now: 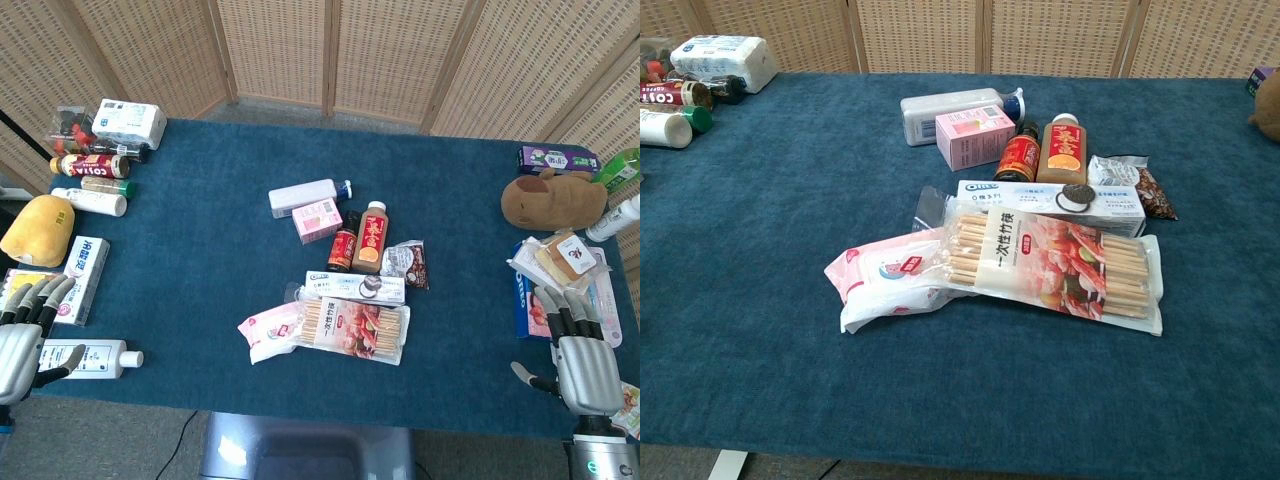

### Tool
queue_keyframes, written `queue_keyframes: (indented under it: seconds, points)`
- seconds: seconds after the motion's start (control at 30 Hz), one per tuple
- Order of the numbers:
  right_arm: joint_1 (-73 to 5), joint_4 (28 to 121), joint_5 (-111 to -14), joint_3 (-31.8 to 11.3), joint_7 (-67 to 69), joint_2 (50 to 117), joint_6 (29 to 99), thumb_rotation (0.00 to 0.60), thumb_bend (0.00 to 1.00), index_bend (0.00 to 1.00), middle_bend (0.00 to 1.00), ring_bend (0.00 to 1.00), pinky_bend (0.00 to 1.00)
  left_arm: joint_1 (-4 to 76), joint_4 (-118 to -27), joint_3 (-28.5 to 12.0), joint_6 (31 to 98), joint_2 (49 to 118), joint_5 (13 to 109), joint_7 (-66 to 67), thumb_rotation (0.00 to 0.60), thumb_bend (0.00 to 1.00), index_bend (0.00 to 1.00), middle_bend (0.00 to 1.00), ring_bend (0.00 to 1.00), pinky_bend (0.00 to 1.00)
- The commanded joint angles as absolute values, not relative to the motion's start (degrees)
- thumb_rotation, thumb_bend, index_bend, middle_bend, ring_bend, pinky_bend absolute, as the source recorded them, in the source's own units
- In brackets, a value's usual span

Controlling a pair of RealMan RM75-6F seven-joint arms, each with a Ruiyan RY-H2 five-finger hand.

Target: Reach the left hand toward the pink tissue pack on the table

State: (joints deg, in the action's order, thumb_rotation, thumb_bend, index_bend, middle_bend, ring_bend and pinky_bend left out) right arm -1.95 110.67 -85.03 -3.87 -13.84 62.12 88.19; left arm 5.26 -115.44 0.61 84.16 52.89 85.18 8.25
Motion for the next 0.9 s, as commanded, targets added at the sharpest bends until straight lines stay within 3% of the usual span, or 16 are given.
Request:
queue_keyframes:
  seconds: [0.03, 0.33, 0.57, 0.9]
  points:
    - [-1.6, 111.1, -85.1, -3.8, -13.8, 62.0, 88.6, 0.6, 0.04, 0.0, 0.0, 0.0, 0.0, 5.3, -115.2, 0.6, 83.9, 52.8, 85.4, 7.8, 0.6, 0.37, 0.0, 0.0, 0.0, 0.0]
    - [-1.0, 112.3, -86.9, -2.7, -13.0, 61.7, 88.9, 0.6, 0.04, 0.0, 0.0, 0.0, 0.0, 7.7, -117.3, -0.3, 80.2, 52.9, 84.7, 10.7, 0.6, 0.36, 0.0, 0.0, 0.0, 0.0]
    - [-0.8, 112.6, -88.0, -2.1, -9.7, 62.0, 88.6, 0.6, 0.04, 0.0, 0.0, 0.0, 0.0, 13.8, -123.3, -2.2, 70.2, 53.2, 77.2, 14.7, 0.6, 0.33, 0.0, 0.0, 0.0, 0.0]
    - [-0.7, 111.8, -88.6, -2.1, -6.6, 61.7, 88.6, 0.6, 0.04, 0.0, 0.0, 0.0, 0.0, 20.1, -124.3, -4.3, 68.5, 67.7, 67.4, 29.6, 0.6, 0.18, 0.0, 0.0, 0.0, 0.0]
